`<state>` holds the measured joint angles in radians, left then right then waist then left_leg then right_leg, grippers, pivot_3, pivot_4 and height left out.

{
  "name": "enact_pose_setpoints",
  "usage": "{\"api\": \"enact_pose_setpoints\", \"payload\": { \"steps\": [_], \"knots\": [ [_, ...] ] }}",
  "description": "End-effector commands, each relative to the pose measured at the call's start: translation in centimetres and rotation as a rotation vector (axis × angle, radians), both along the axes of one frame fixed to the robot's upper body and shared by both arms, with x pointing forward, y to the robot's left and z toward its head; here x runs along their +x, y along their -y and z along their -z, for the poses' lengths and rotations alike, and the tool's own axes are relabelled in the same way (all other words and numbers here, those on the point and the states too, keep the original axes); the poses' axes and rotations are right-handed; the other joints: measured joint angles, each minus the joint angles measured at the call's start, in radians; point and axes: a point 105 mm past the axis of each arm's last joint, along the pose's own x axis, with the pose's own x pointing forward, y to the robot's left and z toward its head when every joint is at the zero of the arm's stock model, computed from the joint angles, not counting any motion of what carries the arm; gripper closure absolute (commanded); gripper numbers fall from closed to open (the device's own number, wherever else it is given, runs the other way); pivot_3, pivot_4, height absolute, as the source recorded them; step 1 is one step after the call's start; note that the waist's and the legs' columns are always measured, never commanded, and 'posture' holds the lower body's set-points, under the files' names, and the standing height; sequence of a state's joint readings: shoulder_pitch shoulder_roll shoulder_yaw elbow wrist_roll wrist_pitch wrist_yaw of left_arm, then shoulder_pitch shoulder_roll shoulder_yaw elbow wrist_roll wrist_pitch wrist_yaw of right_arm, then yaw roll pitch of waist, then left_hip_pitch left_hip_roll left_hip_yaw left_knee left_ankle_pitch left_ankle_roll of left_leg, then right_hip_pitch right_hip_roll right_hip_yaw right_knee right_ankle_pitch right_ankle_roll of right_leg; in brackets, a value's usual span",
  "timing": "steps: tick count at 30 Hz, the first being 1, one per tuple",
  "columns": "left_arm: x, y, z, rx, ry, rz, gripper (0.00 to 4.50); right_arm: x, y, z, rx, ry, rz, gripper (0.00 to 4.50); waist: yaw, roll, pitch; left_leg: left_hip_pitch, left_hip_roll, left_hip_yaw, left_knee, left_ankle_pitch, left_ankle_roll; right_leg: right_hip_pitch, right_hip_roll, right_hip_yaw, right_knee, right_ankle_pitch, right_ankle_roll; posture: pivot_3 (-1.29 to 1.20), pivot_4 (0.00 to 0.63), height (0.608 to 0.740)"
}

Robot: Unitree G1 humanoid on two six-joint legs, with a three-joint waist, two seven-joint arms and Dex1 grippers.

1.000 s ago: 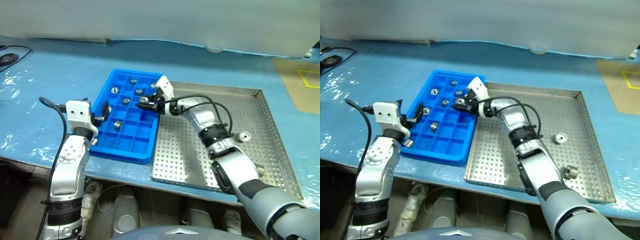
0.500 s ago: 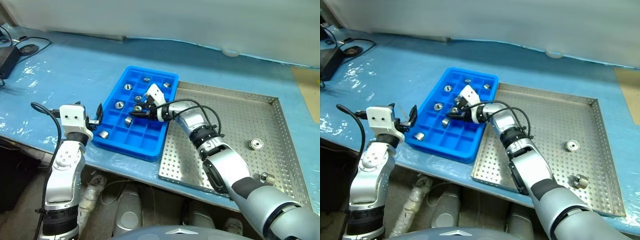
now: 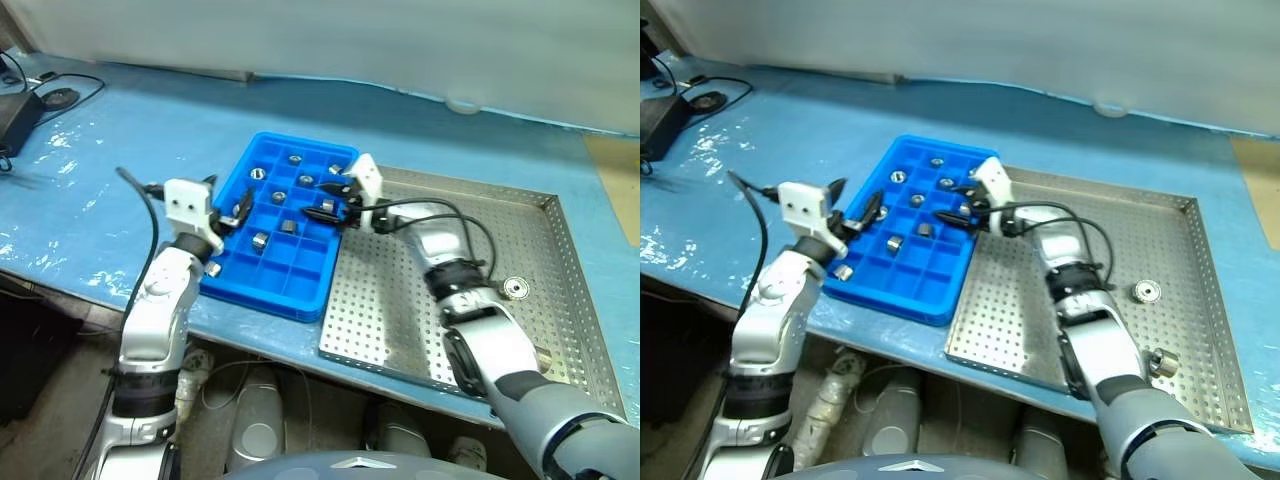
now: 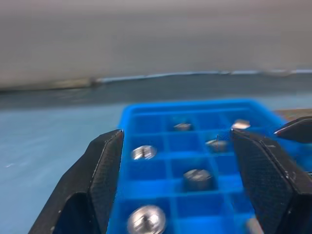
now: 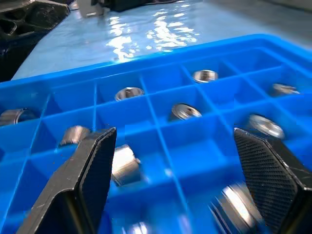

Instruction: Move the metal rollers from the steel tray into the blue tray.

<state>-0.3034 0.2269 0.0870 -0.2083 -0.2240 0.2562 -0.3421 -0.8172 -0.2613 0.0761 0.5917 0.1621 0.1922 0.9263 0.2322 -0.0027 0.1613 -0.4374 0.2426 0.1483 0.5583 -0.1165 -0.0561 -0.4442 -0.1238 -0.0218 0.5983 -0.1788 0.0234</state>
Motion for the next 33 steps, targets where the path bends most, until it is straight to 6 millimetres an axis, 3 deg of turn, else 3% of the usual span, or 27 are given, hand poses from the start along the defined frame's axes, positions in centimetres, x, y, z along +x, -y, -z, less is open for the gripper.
{"api": "enact_pose_setpoints", "payload": {
  "steps": [1, 6, 14, 20, 26, 30, 33],
  "knots": [
    [0.1, 3.4, -0.2, 0.054, 0.031, 0.191, 0.85, -0.1, 3.0, -2.3, 0.043, 0.073, 0.095, 0.46, -0.028, 0.000, 0.000, 0.001, 0.000, 0.000, 0.002, 0.000, 0.000, 0.000, 0.000, 0.001, 0.002, 0.000, 0.000, 0.08, 0.150, 0.740],
    [0.7, 7.6, 0.8, 0.107, 0.019, 0.390, 0.85, -1.6, 9.0, -2.2, 0.018, 0.081, 0.292, 0.46, -0.084, 0.000, 0.000, 0.004, 0.000, 0.001, 0.003, 0.000, 0.000, 0.000, 0.000, 0.004, 0.007, 0.000, 0.000, -0.06, 0.150, 0.740],
    [1.5, 11.0, 1.3, 0.110, 0.038, 0.523, 0.85, -3.8, 16.3, -0.6, -0.011, 0.021, 0.622, 0.46, -0.180, 0.000, 0.000, 0.011, -0.002, 0.007, 0.002, -0.001, 0.001, 0.001, 0.002, 0.012, 0.006, 0.000, 0.001, -0.21, 0.150, 0.740],
    [2.1, 11.5, 1.3, 0.109, 0.049, 0.527, 0.85, -5.2, 17.5, 1.4, -0.024, -0.054, 0.677, 0.46, -0.217, 0.000, 0.000, 0.017, -0.002, 0.017, 0.002, -0.003, 0.005, 0.000, 0.002, 0.020, 0.005, -0.005, 0.009, -0.25, 0.150, 0.740],
    [2.3, 10.9, 1.4, 0.082, 0.047, 0.504, 0.85, -6.4, 17.5, 4.4, -0.041, -0.194, 0.645, 0.46, -0.217, 0.000, 0.000, 0.017, -0.002, 0.019, 0.002, -0.004, 0.007, 0.000, 0.001, 0.022, 0.004, -0.005, 0.009, -0.23, 0.150, 0.740],
    [2.5, 10.4, 1.4, 0.088, 0.049, 0.472, 0.85, -6.3, 17.4, 5.3, -0.073, -0.232, 0.631, 1.79, -0.215, 0.000, 0.000, 0.017, -0.002, 0.020, 0.002, -0.005, 0.008, 0.000, 0.001, 0.022, 0.003, -0.005, 0.009, -0.20, 0.150, 0.740],
    [2.7, 9.6, 1.2, 0.089, 0.057, 0.428, 0.85, -5.4, 16.0, 3.7, -0.028, -0.182, 0.581, 2.75, -0.218, 0.000, 0.000, 0.018, -0.002, 0.020, 0.002, -0.005, 0.008, 0.000, 0.001, 0.022, 0.003, -0.005, 0.009, -0.15, 0.150, 0.740]
  ]
}}
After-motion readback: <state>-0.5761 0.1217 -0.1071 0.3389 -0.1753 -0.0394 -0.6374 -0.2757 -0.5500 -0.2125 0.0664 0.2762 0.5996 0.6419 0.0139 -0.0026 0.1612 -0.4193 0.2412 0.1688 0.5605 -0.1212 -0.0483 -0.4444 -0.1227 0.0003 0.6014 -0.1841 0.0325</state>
